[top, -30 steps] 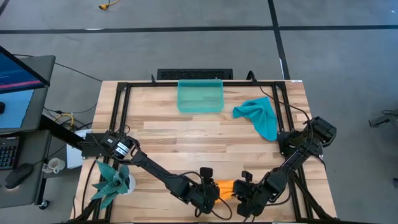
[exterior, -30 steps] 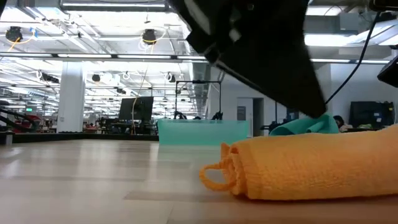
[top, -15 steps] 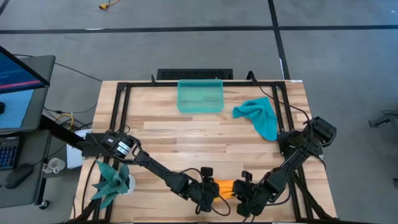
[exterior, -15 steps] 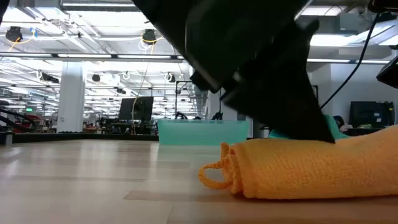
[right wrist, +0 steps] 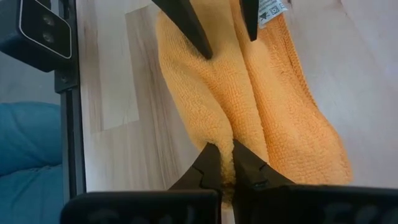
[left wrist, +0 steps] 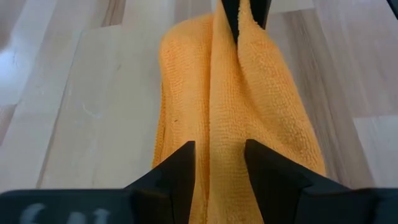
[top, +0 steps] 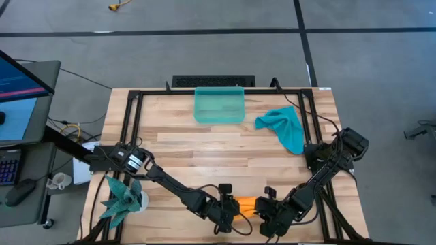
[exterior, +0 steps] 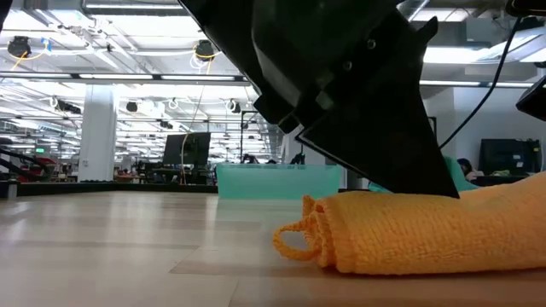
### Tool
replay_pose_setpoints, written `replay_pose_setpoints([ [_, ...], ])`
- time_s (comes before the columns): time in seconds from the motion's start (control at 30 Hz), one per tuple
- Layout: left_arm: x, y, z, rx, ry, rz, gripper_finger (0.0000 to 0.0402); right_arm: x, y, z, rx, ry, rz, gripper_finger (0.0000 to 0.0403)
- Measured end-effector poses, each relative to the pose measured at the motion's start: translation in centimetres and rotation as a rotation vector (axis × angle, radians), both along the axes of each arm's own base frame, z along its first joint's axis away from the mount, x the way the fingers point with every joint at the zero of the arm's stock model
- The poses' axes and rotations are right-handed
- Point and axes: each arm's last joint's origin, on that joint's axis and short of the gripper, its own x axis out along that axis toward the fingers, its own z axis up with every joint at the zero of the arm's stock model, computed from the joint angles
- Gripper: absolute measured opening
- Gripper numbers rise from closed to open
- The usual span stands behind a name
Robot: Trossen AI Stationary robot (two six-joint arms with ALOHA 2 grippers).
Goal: Roll microfiber towels into tight, uniform cylinder then place into a basket
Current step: Roll the yellow microfiber cloth on the table
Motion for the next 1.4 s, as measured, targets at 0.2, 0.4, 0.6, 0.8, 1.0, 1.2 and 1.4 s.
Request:
replay_pose_setpoints([
  [0.2,0.4,0.4,0.1,0.003,-0.024,0.028,0.0112,0.0,0.0,0.0,-0.002,0.001,0.0,0.0022],
  [0.4,0.3,0.4,0.0,-0.021,0.011,-0.019,0.007,0.0,0.0,0.0,-0.006,0.003,0.0,0.0022],
  [0.6,0.5,0.3,0.2,-0.01,-0.012,-0.041,0.0009,-0.1,-0.1,-0.1,-0.011,0.008,0.0,0.0024],
  [0.8,0.6,0.2,-0.6,-0.044,0.01,-0.052,0.0006,-0.1,-0.1,0.0,-0.013,0.004,-0.001,0.0022],
  [1.0,0.9,0.5,-2.0,-0.068,0.052,-0.075,0.0002,0.4,0.3,1.3,-0.031,-0.027,0.004,0.0022],
  [1.2,1.0,0.4,-2.3,-0.098,0.052,-0.079,0.0001,0.4,-0.3,1.5,-0.072,0.008,-0.059,0.0022],
  [1.4,1.3,0.1,-1.7,-0.16,0.074,-0.026,0.0,0.5,-1.3,1.1,-0.086,0.055,-0.178,0.0022],
])
